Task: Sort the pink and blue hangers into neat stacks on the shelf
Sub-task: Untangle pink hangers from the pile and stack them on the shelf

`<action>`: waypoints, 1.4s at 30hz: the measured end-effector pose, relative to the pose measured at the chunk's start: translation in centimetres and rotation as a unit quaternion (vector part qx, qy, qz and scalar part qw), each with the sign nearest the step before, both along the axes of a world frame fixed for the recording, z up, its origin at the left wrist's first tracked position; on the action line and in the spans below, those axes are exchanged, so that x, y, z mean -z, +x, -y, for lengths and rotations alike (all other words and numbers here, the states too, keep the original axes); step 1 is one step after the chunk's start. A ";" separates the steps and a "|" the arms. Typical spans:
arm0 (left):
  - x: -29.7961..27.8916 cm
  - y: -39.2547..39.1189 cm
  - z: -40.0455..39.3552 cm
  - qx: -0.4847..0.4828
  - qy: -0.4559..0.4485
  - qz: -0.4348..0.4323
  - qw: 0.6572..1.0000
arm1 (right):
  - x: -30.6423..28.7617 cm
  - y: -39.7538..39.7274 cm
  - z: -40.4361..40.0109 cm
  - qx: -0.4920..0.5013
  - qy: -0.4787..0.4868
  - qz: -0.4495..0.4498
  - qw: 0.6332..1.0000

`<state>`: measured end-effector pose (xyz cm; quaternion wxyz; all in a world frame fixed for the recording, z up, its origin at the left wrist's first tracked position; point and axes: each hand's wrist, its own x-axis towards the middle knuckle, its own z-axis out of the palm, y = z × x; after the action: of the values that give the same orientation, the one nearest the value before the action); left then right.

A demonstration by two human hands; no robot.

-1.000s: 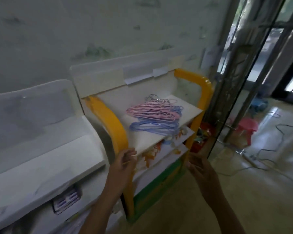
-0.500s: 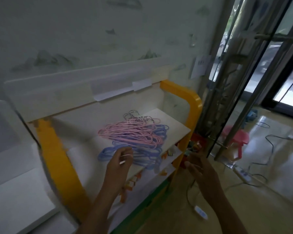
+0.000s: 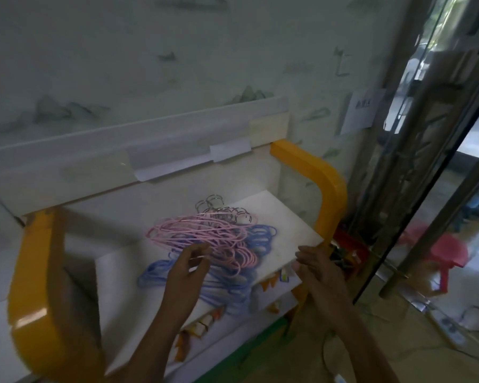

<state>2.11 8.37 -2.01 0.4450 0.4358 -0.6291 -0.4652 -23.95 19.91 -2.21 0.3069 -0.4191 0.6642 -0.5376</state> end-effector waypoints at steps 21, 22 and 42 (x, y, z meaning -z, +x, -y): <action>1.4 6.1 9.1 -0.213 0.037 0.032 0.976 | 0.3 1.1 16.8 -0.146 0.002 -0.047 0.988; 1.7 6.2 10.0 -0.215 0.042 0.035 0.975 | 0.5 1.0 17.4 -0.140 0.004 -0.051 0.989; 4.5 6.3 19.4 -0.236 0.117 0.164 0.951 | 2.3 0.6 20.1 -0.057 0.008 -0.078 0.995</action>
<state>8.44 -11.08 -6.53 0.3788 0.6912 -0.5137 -0.3390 -23.34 -0.23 -4.49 0.2871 -0.4944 0.6655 -0.4798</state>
